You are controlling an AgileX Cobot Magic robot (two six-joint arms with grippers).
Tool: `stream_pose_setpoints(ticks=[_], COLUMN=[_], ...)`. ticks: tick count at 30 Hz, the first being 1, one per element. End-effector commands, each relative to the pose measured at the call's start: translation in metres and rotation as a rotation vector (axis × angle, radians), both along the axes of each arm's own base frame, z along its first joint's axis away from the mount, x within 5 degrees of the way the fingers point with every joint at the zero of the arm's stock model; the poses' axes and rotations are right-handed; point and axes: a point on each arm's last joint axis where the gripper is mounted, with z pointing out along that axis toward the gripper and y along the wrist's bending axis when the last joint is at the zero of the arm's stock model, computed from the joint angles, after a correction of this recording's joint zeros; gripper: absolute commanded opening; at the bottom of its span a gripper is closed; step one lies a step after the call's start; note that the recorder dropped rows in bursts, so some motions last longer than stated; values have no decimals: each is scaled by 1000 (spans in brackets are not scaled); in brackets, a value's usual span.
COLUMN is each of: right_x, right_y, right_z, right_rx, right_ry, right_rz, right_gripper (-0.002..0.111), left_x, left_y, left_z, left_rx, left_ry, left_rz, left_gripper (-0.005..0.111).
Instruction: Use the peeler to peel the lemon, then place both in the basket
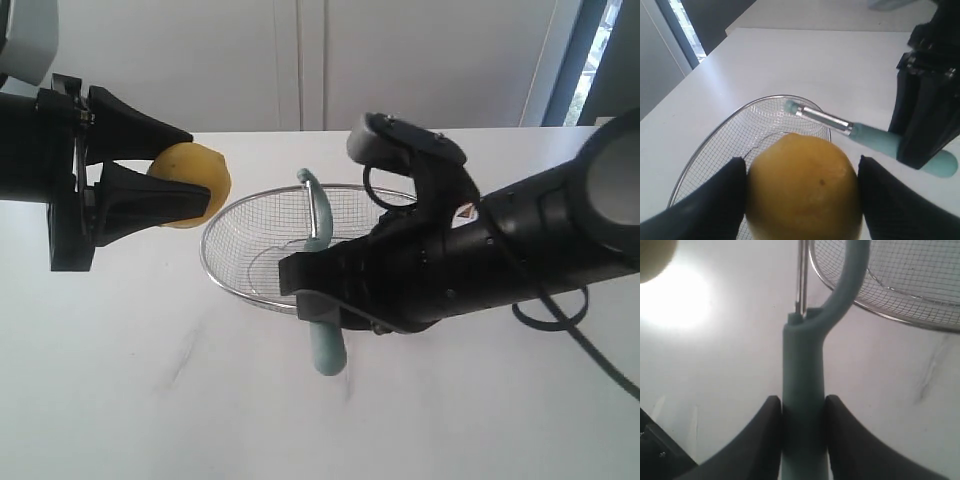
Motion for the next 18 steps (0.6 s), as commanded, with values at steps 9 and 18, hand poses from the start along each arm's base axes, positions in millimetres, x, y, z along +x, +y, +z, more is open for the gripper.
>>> stream_pose_setpoints(ticks=[9, 18], right_x=[27, 21], right_y=[45, 50], right_z=[-52, -52], right_rx=[12, 22], right_ry=[129, 124], right_rz=[21, 63], right_gripper=[0, 0], left_x=[-4, -4], left_y=[-2, -2], left_z=[4, 4], left_rx=[-35, -35], left_ry=[7, 7], left_rz=[-10, -10], left_gripper=[0, 0])
